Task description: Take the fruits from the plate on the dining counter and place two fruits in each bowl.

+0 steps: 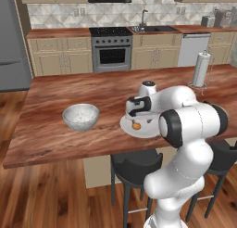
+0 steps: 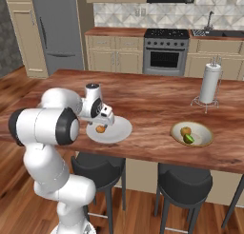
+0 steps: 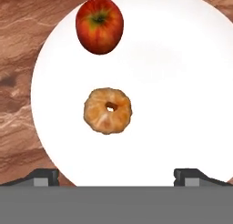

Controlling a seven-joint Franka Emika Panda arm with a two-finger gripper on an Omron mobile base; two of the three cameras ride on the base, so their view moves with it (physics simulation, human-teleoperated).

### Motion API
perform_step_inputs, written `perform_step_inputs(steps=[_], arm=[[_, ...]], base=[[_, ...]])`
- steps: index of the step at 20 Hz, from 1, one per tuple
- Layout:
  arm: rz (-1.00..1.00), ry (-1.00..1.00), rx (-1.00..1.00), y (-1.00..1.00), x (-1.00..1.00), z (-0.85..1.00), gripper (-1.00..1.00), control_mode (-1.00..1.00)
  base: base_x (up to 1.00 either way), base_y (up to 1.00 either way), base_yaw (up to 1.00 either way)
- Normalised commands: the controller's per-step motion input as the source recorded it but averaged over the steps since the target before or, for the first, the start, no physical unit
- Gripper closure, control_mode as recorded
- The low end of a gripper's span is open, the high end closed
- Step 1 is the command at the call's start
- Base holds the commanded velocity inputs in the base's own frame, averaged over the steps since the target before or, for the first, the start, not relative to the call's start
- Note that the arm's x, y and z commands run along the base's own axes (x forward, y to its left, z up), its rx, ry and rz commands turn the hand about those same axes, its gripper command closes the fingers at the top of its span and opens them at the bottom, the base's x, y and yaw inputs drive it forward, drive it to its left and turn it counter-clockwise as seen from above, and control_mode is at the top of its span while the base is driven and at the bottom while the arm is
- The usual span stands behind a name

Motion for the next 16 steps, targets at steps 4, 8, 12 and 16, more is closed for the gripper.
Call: perform_step_inputs(steps=[4,8,12,16], arm=[[0.00,0.01,0.00,0.08,0.28,-0.22,-1.00,-1.00],[0.00,0.01,0.00,0.03,0.25,-0.24,-1.00,-1.00],[0.00,0.02,0.00,0.00,0.09,-0.19,-1.00,-1.00],[0.00,0.00,0.00,0.00,0.22,-0.28,-1.00,-1.00]], base=[[0.00,0.00,0.00],[0.00,0.00,0.00],[0.00,0.00,0.00],[0.00,0.00,0.00]])
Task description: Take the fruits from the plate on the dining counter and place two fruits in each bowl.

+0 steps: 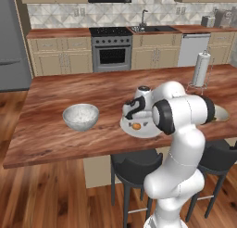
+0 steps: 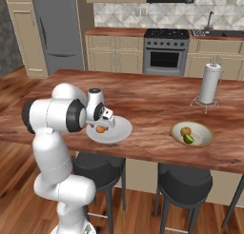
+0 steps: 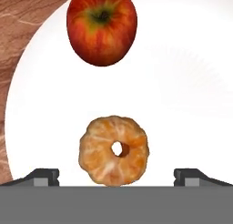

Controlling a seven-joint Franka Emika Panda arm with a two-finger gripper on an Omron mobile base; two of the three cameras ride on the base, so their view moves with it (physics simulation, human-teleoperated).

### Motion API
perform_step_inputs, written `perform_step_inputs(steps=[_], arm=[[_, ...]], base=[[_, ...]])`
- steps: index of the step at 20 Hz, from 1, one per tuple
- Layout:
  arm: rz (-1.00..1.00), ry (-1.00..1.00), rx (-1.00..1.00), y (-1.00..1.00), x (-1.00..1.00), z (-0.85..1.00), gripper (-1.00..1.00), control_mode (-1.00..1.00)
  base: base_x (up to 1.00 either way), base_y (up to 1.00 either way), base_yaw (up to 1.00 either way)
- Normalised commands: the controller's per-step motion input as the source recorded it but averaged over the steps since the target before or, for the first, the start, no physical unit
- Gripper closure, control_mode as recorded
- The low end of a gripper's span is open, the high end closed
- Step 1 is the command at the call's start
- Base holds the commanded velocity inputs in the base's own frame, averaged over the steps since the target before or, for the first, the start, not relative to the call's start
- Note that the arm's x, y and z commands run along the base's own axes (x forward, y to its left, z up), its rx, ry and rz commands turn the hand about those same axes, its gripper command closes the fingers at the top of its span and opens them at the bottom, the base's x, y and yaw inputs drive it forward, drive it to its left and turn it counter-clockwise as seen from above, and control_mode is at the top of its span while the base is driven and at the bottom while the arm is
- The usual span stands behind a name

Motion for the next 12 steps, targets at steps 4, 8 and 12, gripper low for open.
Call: perform_step_inputs(steps=[4,8,12], arm=[[0.00,0.00,0.00,0.00,0.14,-0.16,-1.00,-1.00],[0.00,0.00,0.00,0.00,0.00,-0.03,-1.00,-1.00],[0.00,0.00,0.00,0.00,0.00,-0.11,1.00,-1.00]], base=[[0.00,0.00,0.00],[0.00,0.00,0.00],[0.00,0.00,0.00]])
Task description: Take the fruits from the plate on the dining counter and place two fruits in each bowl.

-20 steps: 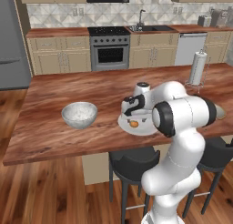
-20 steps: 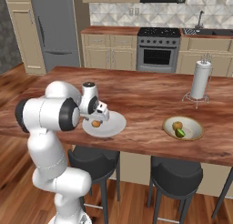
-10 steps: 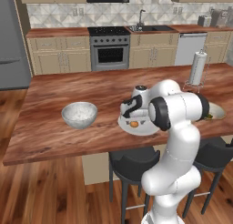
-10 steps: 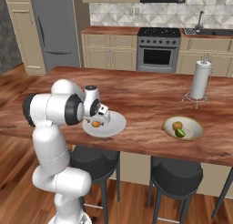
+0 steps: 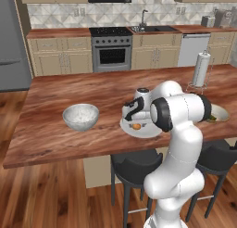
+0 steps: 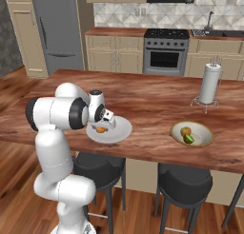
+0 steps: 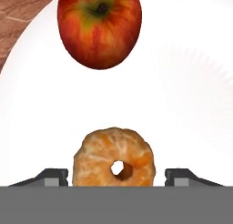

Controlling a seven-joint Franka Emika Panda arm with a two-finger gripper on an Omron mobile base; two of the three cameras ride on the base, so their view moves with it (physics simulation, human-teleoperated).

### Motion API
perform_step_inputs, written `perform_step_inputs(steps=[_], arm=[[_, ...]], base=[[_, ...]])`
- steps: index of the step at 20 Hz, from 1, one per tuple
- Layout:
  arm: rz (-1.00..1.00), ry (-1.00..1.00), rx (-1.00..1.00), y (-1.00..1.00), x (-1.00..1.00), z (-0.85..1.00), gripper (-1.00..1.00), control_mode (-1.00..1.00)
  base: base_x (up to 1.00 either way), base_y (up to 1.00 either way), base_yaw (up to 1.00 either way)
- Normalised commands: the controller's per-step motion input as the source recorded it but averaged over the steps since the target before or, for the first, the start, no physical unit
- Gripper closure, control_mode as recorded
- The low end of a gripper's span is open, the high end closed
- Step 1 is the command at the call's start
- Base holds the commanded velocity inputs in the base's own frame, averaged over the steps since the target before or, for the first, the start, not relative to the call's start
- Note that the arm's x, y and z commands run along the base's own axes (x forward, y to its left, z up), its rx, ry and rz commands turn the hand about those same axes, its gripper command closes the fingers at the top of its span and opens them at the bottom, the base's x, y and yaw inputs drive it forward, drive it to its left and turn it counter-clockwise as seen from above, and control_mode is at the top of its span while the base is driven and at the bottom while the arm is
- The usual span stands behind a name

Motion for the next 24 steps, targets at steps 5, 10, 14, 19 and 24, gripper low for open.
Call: perform_step_inputs(steps=[5,10,14,19,24], arm=[[0.00,0.00,0.00,0.00,0.00,0.00,1.00,-1.00],[0.00,-0.01,0.00,0.00,-0.04,0.05,1.00,-1.00],[0.02,-0.03,0.00,0.03,-0.15,0.69,1.00,-1.00],[0.16,-0.01,0.01,0.52,-0.15,1.00,1.00,-1.00],[0.26,0.00,0.04,0.92,-0.02,0.90,1.00,-1.00]], base=[[0.00,0.00,0.00],[0.00,0.00,0.00],[0.00,0.00,0.00],[0.00,0.00,0.00],[0.00,0.00,0.00]])
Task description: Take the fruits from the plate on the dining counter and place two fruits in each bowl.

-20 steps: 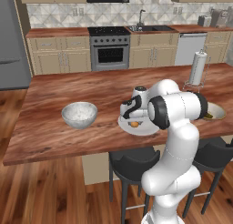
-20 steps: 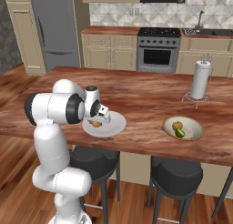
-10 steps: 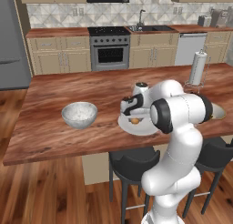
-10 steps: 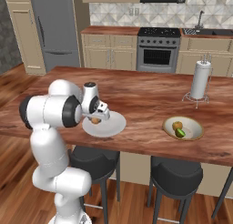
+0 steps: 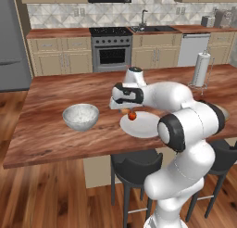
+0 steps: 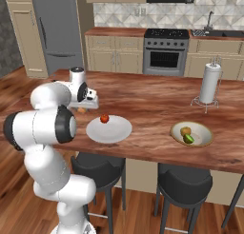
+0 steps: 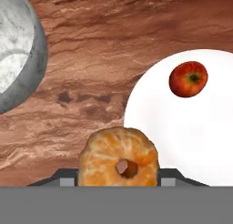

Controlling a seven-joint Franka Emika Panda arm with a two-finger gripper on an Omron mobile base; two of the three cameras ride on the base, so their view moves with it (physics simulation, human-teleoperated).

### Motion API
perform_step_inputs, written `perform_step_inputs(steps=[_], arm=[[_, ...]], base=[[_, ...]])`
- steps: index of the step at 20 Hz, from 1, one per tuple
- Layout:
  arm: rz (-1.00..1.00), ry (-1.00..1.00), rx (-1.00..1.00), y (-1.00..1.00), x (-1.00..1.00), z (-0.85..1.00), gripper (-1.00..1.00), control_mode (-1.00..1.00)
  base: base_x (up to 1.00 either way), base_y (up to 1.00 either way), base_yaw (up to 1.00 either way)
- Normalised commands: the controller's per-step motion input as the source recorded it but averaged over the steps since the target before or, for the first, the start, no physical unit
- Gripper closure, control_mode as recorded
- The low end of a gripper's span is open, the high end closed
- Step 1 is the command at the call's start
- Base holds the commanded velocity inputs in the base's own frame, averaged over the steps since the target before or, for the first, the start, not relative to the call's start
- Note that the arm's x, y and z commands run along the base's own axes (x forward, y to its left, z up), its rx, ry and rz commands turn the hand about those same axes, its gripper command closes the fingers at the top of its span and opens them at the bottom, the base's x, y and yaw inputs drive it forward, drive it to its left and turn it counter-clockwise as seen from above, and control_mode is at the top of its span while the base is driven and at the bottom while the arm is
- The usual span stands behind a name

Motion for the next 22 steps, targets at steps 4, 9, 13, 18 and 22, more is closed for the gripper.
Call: perform_step_inputs(steps=[4,9,13,18,22], arm=[[0.29,0.00,0.06,0.98,0.03,0.62,1.00,-1.00],[0.27,0.04,0.03,1.00,0.24,0.26,1.00,-1.00],[0.10,0.02,0.00,0.78,0.48,0.00,1.00,-1.00],[0.01,0.00,-0.04,0.31,0.34,-0.29,1.00,-1.00],[0.00,0.00,-0.04,0.15,0.22,-0.50,1.00,-1.00]], base=[[0.00,0.00,0.00],[0.00,0.00,0.00],[0.00,0.00,0.00],[0.00,0.00,0.00],[0.00,0.00,0.00]])
